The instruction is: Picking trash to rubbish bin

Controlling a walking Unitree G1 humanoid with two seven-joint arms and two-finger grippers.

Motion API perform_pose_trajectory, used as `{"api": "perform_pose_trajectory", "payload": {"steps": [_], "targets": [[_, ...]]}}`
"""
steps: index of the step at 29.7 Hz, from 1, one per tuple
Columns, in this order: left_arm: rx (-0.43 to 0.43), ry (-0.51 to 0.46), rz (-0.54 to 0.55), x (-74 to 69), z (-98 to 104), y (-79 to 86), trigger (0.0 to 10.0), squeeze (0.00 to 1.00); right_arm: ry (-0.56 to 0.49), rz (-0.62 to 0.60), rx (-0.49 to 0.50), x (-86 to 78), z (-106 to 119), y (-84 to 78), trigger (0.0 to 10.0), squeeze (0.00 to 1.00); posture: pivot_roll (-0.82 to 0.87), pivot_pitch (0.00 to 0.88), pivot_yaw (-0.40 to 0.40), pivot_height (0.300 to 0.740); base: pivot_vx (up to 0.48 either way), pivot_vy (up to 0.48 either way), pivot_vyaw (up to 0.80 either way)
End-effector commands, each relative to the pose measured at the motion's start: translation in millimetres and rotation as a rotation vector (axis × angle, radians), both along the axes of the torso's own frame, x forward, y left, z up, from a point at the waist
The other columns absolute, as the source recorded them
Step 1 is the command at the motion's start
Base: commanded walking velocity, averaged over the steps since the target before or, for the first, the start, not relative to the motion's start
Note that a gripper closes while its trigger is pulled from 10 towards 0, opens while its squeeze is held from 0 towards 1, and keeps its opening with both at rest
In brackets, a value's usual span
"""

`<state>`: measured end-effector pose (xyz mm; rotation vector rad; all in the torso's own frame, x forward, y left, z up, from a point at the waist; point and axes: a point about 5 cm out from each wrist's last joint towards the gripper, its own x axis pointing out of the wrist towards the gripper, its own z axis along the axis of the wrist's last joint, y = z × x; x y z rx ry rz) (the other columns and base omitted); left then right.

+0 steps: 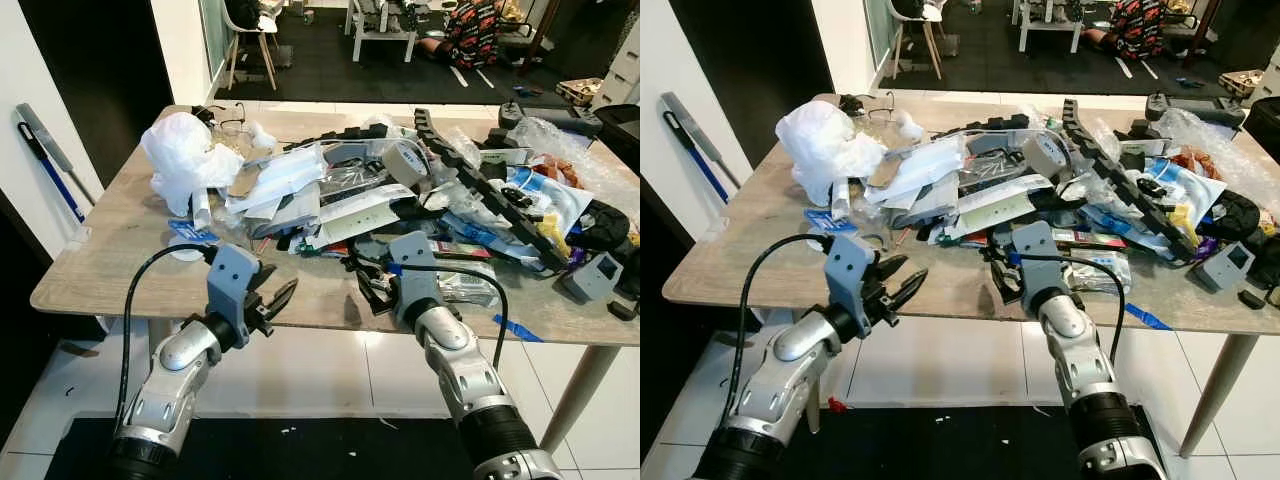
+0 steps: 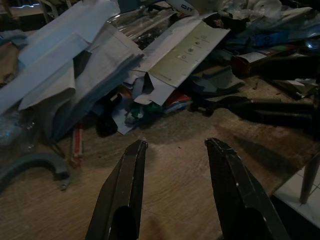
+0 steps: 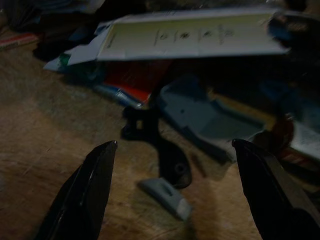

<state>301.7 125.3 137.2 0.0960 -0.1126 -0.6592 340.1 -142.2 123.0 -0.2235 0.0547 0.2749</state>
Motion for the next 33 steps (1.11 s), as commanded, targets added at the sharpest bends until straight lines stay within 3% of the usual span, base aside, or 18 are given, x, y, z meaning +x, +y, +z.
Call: {"api": "perform_pose_trajectory", "payload": {"steps": [1,7,13,17,18,20,21,22,23,33], "targets": [[0.022,0.007,0.003,-2.7,-1,3.2,10.0,0.0,0.052,0.026,0.009,-4.7,-10,5.8,10.0,0.0,-0.02,0.14,0.018,0.74,0.0,0.0,0.0],[0.024,0.02,-0.037,-4.4,0,-1.5,10.0,0.0,0.122,0.034,0.031,-11.8,-21,6.1,10.0,0.0,-0.01,0.152,0.025,0.74,0.0,0.0,0.0],[0.018,0.066,-0.182,-16.8,-1,-10.3,10.0,0.0,0.2,0.025,0.039,-18.9,-32,5.5,10.0,0.0,-0.02,0.148,0.019,0.74,0.0,0.0,0.0],[0.025,0.073,-0.2,-20.5,-2,-11.0,10.0,0.0,0.221,0.026,0.045,-20.9,-35,6.2,10.0,0.0,-0.02,0.149,0.018,0.74,0.0,0.0,0.0],[0.025,0.08,-0.205,-21.6,-2,-11.4,10.0,0.0,0.233,0.006,0.033,-21.7,-37,3.9,8.1,0.0,-0.02,0.15,0.02,0.74,0.0,0.0,0.0],[0.027,0.083,-0.208,-21.8,-3,-11.5,10.0,0.0,0.237,-0.001,0.029,-21.9,-38,3.0,8.1,0.0,-0.02,0.15,0.02,0.74,0.0,0.0,0.0],[0.029,0.086,-0.208,-21.2,-3,-11.5,10.0,0.0,0.247,-0.025,0.02,-21.9,-39,0.0,1.4,0.0,-0.01,0.145,0.02,0.74,0.0,0.0,0.0],[0.03,0.087,-0.207,-20.9,-3,-11.3,10.0,0.0,0.251,-0.032,0.02,-21.8,-40,-0.9,0.5,0.0,-0.01,0.143,0.021,0.74,0.0,0.0,0.0],[0.031,0.087,-0.207,-20.4,-3,-11.2,10.0,0.0,0.254,-0.038,0.019,-21.6,-40,-1.7,0.0,0.0,-0.02,0.141,0.025,0.74,0.0,0.0,0.0],[0.032,0.092,-0.22,-16.9,-2,-15.8,10.0,0.0,0.247,-0.059,0.024,-20.2,-37,-4.1,0.0,0.0,-0.02,0.13,0.04,0.74,0.0,0.0,0.0]]}}
